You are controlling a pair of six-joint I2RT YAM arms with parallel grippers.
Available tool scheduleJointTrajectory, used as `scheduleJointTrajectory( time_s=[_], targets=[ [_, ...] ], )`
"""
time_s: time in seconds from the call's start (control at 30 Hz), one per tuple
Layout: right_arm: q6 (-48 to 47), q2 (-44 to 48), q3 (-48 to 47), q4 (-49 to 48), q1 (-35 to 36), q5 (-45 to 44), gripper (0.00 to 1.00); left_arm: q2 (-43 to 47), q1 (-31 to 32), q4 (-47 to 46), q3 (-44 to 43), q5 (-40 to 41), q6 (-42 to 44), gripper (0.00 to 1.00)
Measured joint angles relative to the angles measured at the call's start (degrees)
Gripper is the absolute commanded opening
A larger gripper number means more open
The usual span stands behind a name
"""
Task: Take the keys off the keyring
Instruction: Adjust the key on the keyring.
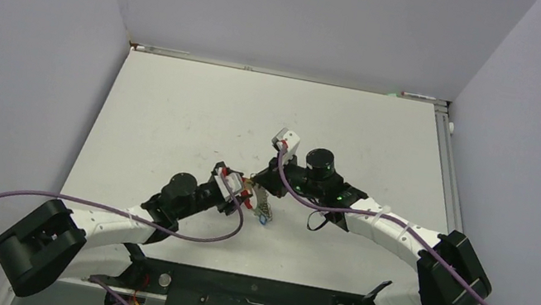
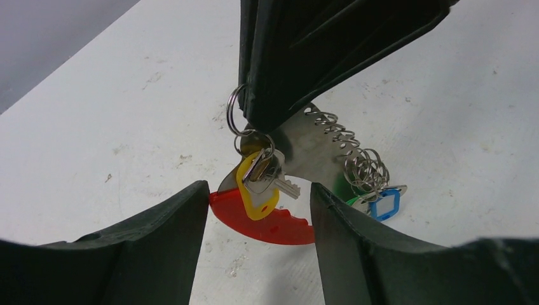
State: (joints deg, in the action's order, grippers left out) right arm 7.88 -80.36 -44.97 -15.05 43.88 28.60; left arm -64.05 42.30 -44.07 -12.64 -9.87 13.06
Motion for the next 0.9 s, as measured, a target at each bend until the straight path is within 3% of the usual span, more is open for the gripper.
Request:
scheduleJointTrajectory(
  time_s=[0.3, 0.47, 0.6, 0.77, 0.9],
  targets=[
    [0.33, 0.44, 0.24, -1.6, 0.0, 1.33, 0.05, -3.04, 0.0, -0.31, -1.22, 3.72, -1.92, 0.42],
    [0.11, 0.44, 0.35, -1.79, -0.02, 1.6, 0.05, -3.1, 0.0, -0.37, -1.88, 5.01, -2.51, 0.54],
    [0.11, 0.44, 0.35, -1.81, -0.02, 1.38, 0.05, -2.86, -0.02, -0.59, -1.88, 4.42, -3.5, 0.56],
    [0.07, 0.44, 0.35, -1.84, -0.02, 1.4, 0.05, -2.89, 0.0, -2.36, -1.9, 3.04, -5.09, 0.46],
    [-0.2, 0.44, 0.35, -1.81, -0.09, 1.49, 0.05, -2.89, -0.02, -1.9, -2.21, 3.67, -6.62, 0.26]
  ],
)
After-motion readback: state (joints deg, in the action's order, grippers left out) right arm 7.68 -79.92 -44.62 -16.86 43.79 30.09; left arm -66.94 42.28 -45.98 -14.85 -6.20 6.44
